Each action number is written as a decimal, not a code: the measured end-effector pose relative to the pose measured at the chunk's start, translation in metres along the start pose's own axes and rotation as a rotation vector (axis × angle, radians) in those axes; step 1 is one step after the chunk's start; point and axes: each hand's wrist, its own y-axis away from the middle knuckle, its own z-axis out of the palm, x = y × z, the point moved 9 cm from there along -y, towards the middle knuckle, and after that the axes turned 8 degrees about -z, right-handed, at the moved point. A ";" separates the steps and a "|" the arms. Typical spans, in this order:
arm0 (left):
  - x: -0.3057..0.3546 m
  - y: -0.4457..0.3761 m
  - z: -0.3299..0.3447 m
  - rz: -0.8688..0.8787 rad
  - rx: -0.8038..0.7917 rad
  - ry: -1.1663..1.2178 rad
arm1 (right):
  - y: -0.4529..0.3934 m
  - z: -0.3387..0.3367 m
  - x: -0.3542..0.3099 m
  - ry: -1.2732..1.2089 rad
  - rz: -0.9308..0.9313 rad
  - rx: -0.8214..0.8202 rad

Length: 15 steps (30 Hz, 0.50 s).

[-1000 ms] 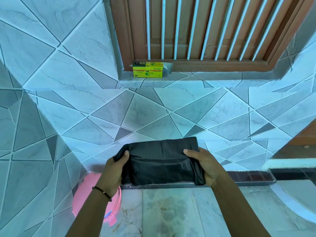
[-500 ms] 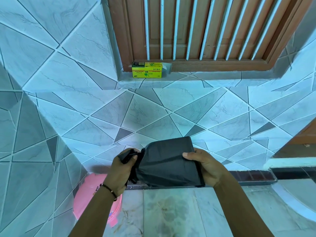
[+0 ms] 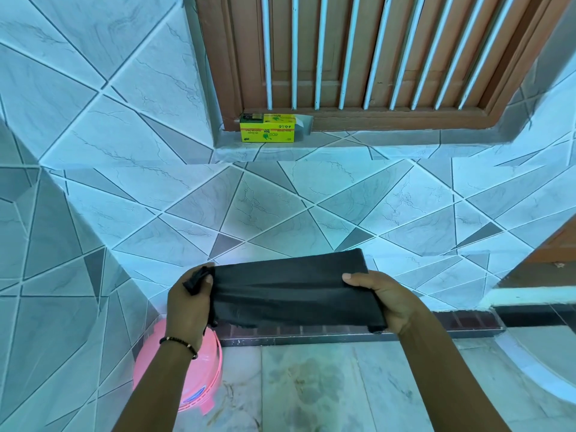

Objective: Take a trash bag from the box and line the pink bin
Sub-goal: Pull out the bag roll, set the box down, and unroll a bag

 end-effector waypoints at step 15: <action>0.042 0.052 0.102 0.300 -0.518 -0.364 | -0.001 0.051 -0.003 0.135 -0.132 -0.099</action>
